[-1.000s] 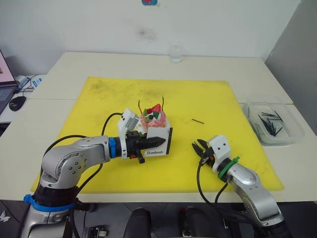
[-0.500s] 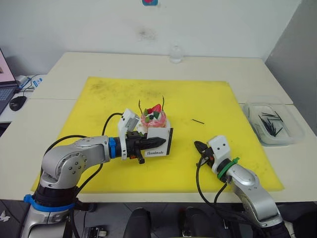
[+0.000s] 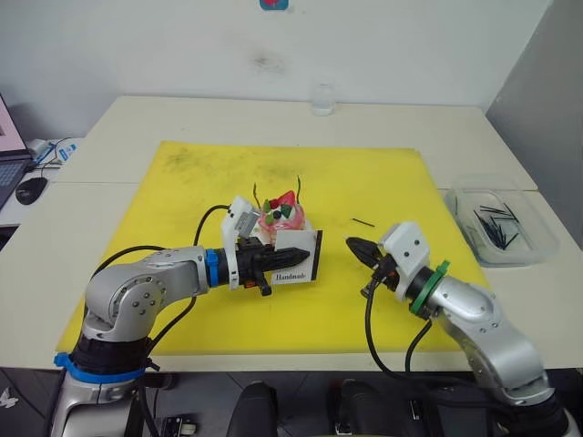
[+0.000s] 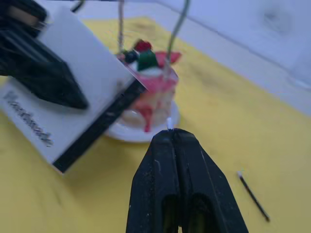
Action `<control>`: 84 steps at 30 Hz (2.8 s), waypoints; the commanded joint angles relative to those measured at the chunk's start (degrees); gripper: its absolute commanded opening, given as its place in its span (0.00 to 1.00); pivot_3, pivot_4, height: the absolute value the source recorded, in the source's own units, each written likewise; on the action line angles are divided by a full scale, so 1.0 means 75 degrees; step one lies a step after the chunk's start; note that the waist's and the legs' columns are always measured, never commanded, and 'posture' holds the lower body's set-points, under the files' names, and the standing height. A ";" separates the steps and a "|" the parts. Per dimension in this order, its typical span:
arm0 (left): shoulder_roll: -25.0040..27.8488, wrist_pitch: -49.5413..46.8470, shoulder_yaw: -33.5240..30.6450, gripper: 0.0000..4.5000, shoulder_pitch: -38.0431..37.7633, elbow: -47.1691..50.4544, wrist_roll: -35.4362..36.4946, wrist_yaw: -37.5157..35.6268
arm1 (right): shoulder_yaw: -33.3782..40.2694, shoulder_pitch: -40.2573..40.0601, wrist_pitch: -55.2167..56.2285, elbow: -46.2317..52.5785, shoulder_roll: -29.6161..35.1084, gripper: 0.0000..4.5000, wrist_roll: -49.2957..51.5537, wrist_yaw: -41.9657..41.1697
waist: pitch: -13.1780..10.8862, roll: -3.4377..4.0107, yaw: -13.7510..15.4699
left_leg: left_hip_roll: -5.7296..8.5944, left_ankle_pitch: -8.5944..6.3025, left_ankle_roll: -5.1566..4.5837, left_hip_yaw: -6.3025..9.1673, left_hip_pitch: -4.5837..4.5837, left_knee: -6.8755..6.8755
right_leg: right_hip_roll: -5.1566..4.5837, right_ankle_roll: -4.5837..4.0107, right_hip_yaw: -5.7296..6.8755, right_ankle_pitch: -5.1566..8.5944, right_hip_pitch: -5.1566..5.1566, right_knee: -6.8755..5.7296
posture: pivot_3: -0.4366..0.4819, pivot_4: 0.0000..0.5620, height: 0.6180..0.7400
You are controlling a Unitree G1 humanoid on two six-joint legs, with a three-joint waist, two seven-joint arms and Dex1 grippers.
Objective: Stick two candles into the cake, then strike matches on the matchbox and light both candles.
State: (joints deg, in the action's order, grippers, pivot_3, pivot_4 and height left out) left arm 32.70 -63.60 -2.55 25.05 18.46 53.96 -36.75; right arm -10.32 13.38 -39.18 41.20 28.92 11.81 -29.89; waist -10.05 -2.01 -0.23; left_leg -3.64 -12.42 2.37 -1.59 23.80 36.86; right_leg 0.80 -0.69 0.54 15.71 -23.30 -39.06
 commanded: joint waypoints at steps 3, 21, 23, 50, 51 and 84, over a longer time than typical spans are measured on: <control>-0.0109 -0.0031 0.0005 0.00 0.0241 -0.0011 0.0044 -0.0010 | -0.0334 0.0474 -0.0270 0.0326 0.0663 0.01 0.0164 -0.0671 | 0.0000 0.0000 -0.0001 | 0.0001 0.0000 0.0000 -0.0004 0.0003 -0.0001 | 0.0000 0.0000 -0.0004 0.0001 0.0000 0.0008 | 0.48 0.27 1.00; -0.0150 -0.0295 -0.0129 0.00 0.0192 0.0245 0.0245 0.0016 | -0.0971 0.0772 -0.0245 -0.0029 0.0823 0.01 -0.0257 -0.0758 | 0.0000 -0.0001 -0.0001 | 0.0000 0.0000 0.0000 -0.0003 0.0003 0.0002 | -0.0001 0.0000 -0.0004 0.0000 -0.0002 0.0003 | 0.48 0.27 1.00; -0.0167 -0.0318 -0.0142 0.00 0.0187 0.0269 0.0259 0.0025 | -0.0967 0.0751 -0.0217 -0.0055 0.0814 0.01 -0.0304 -0.0775 | 0.0000 0.0000 -0.0001 | 0.0000 0.0000 0.0000 -0.0003 0.0002 0.0002 | -0.0001 0.0000 -0.0003 0.0000 -0.0002 0.0002 | 0.48 0.27 1.00; 0.0973 0.0261 -0.0881 0.00 0.1763 0.0374 0.0087 -0.0439 | -0.0714 0.0900 0.0972 -0.0488 0.2456 0.01 -0.0196 -0.3030 | -0.0006 -0.0005 -0.0093 | 0.0002 0.0000 0.0000 -0.0005 -0.0003 0.0004 | 0.0001 0.0001 -0.0011 0.0000 -0.0001 0.0002 | 0.48 0.27 1.00; 0.1100 0.0128 -0.0978 0.00 0.1626 0.0472 0.0265 -0.0463 | -0.0596 0.0998 0.0890 -0.0494 0.2401 0.01 -0.0121 -0.2999 | -0.0006 -0.0005 -0.0107 | -0.0004 0.0000 0.0000 -0.0006 -0.0004 0.0004 | 0.0001 0.0001 -0.0007 0.0000 -0.0001 -0.0001 | 0.48 0.27 1.00; 0.1795 0.0602 -0.1333 0.00 -0.2639 0.1269 0.0155 -0.0579 | -0.1883 0.4550 0.0883 -0.3456 -0.1918 0.01 -0.1528 -0.0494 | -0.0011 -0.0001 -0.0127 | -0.0011 0.0000 0.0001 0.0007 0.0007 -0.0008 | -0.0029 -0.0012 -0.0008 -0.0001 -0.0023 -0.0008 | 0.48 0.27 1.00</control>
State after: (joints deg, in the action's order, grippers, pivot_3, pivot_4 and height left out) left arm 46.24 -60.28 -12.70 4.43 27.36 55.19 -40.68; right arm -25.02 46.86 -33.99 14.27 14.87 0.90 -33.75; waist -10.13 -2.02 -1.18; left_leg -3.72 -12.42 2.37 -1.54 23.85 36.80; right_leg 0.58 -0.78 0.49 15.70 -23.47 -39.12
